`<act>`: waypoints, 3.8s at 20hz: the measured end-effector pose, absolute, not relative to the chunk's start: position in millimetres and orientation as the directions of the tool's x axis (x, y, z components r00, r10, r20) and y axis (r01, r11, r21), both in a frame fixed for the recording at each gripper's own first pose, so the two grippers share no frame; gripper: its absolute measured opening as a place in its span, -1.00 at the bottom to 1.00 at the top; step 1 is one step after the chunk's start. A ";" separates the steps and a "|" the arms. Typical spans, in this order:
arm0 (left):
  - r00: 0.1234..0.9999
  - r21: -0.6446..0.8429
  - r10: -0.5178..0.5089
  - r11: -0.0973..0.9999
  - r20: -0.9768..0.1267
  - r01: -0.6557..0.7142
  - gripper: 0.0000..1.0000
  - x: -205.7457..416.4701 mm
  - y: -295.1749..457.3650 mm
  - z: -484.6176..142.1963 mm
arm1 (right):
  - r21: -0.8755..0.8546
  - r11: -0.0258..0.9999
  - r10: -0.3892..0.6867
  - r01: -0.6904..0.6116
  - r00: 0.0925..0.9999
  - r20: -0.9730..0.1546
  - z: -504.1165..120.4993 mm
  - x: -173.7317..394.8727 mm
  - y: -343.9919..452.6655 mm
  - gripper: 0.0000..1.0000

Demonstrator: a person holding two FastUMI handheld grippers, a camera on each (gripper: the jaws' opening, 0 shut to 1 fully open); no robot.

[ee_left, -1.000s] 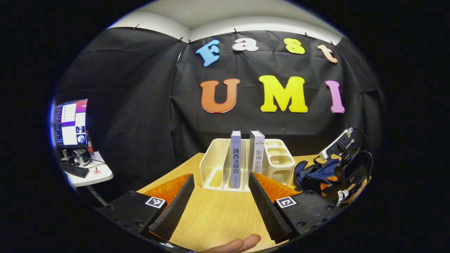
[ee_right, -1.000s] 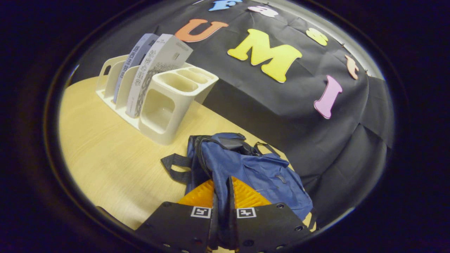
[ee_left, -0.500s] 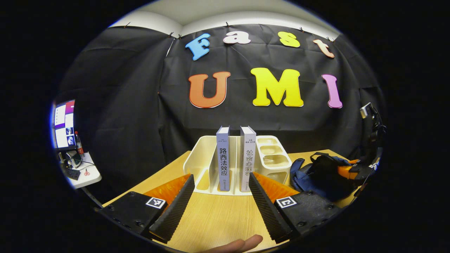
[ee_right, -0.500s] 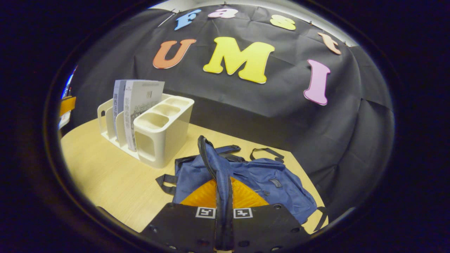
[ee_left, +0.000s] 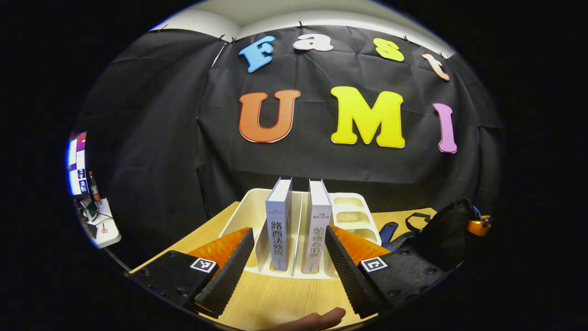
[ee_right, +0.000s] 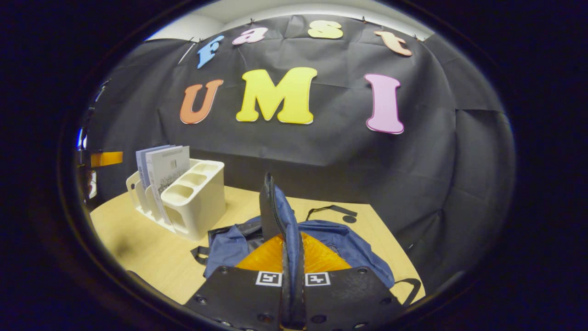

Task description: Open the schoolbag, grab two books from the bookshelf and put them into the schoolbag.

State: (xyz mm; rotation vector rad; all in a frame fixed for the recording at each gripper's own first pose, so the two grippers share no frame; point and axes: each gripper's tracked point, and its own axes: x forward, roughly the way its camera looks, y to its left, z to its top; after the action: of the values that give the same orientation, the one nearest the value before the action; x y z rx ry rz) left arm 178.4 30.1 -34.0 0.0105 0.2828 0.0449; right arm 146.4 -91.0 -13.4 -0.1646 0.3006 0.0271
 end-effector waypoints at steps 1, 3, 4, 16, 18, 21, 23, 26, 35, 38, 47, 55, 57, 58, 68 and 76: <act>0.958 0.018 0.044 0.999 -0.283 -0.041 0.95 185.3 26.4 -31.7 | -0.150 0.987 0.014 -0.061 0.955 -0.298 -14.4 147.3 -93.7 -0.93; 0.952 0.027 0.040 0.999 -0.303 -0.033 0.96 203.2 17.8 -27.4 | -0.160 0.985 0.018 -0.067 0.957 -0.290 -12.7 147.4 -103.9 -0.93; 0.949 0.036 0.036 0.999 -0.315 -0.027 0.96 212.3 13.1 -24.8 | -0.157 0.985 0.027 -0.074 0.958 -0.286 -11.0 147.4 -105.7 -0.93; 0.841 0.112 0.008 0.992 -0.541 0.062 0.94 323.1 -11.6 -36.9 | -0.171 0.978 0.073 -0.121 0.962 -0.263 -15.8 140.1 -123.3 -0.93; 0.807 0.083 -0.002 0.995 -0.591 0.063 0.94 328.9 -11.5 -48.4 | -0.164 0.979 0.076 -0.122 0.962 -0.264 -20.0 138.1 -127.2 -0.93; 0.756 0.010 -0.035 0.998 -0.653 0.055 0.88 333.0 -16.0 -63.7 | -0.153 0.980 0.082 -0.125 0.962 -0.262 -25.0 137.1 -131.0 -0.93; 0.727 0.037 -0.010 0.998 -0.687 0.049 0.89 336.3 -11.5 -73.9 | -0.141 0.981 0.089 -0.130 0.960 -0.264 -26.9 137.4 -131.4 -0.93; 0.646 0.025 -0.055 0.993 -0.761 0.115 0.88 332.2 -22.0 -93.3 | -0.139 0.979 0.114 -0.152 0.961 -0.252 -27.2 137.6 -125.8 -0.93; 0.468 0.190 0.062 0.954 -0.882 0.231 0.24 331.7 -26.8 -122.3 | -0.144 0.974 0.137 -0.173 0.964 -0.228 -37.5 138.8 -125.6 -0.93; 0.443 0.172 0.055 0.958 -0.895 0.229 0.05 329.8 -33.3 -129.8 | -0.137 0.975 0.145 -0.178 0.964 -0.224 -38.3 138.4 -126.2 -0.93; 0.526 0.073 -0.006 0.989 -0.851 0.129 -0.05 290.8 -22.4 -102.8 | -0.139 0.974 0.145 -0.180 0.962 -0.232 -42.7 136.3 -127.5 -0.93; 0.600 -0.077 -0.110 0.994 -0.793 0.080 -0.05 214.2 -5.9 -79.5 | -0.126 0.982 0.102 -0.138 0.960 -0.259 -51.4 139.1 -130.2 -0.93; 0.609 -0.112 -0.128 0.992 -0.783 0.065 -0.05 195.0 -0.8 -78.7 | -0.117 0.984 0.097 -0.133 0.958 -0.270 -52.9 140.1 -128.6 -0.93; 0.615 -0.127 -0.137 0.990 -0.776 0.061 -0.05 188.1 3.4 -79.0 | -0.120 0.984 0.092 -0.129 0.957 -0.274 -52.9 140.4 -127.5 -0.93; 0.672 -0.424 -0.288 0.905 -0.682 -0.044 -0.05 120.9 26.9 -75.6 | -0.165 0.981 0.042 -0.102 0.942 -0.333 -54.6 147.7 -112.2 -0.93; 0.759 -0.720 -0.372 0.672 -0.534 -0.177 -0.06 81.5 31.1 -95.8 | -0.175 0.972 0.075 -0.154 0.917 -0.391 -36.3 150.1 -85.0 -0.93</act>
State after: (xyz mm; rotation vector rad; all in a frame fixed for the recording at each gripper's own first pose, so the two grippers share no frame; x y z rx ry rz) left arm 81.5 31.1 -95.8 -0.8457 0.7218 -0.1213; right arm 150.1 -85.0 -36.3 -0.2053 0.3922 0.1187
